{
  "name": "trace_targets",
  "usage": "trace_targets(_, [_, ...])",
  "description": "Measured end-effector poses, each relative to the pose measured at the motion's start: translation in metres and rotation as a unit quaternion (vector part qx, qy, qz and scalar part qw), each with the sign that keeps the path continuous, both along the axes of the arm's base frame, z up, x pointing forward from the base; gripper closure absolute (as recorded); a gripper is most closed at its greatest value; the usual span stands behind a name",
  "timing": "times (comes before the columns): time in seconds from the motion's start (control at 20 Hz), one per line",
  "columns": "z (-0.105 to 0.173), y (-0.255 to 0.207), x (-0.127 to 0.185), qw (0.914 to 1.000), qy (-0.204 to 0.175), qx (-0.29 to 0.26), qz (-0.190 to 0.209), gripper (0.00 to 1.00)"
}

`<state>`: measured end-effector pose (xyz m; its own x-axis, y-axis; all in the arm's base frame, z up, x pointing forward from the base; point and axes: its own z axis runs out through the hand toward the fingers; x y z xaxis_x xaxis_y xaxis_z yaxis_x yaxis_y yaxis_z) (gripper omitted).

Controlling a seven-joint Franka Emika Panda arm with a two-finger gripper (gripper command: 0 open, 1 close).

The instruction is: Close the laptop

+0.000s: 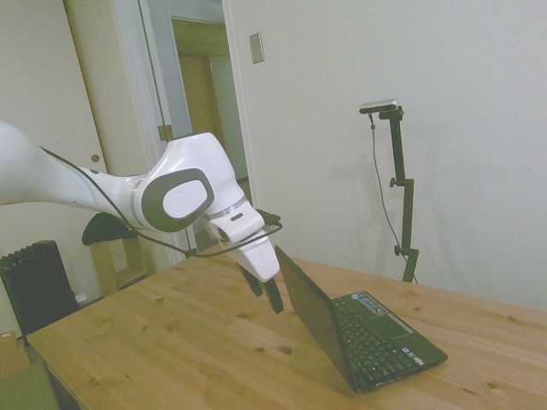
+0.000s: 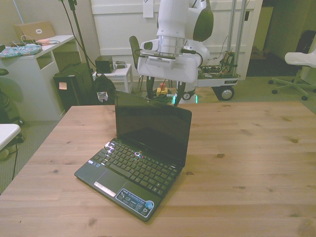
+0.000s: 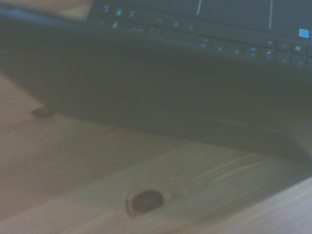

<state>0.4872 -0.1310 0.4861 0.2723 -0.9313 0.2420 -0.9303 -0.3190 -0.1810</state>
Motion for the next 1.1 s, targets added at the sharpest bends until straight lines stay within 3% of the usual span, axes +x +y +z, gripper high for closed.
trace_targets(0.15, [-0.006,-0.005,0.011,0.9993,-0.002,-0.002,-0.037,0.00])
trace_targets(0.2, [-0.006,-0.007,0.014,0.9990,-0.002,-0.002,-0.044,1.00])
trace_targets(1.1, [0.007,-0.013,0.026,0.9982,-0.014,-0.002,-0.058,1.00])
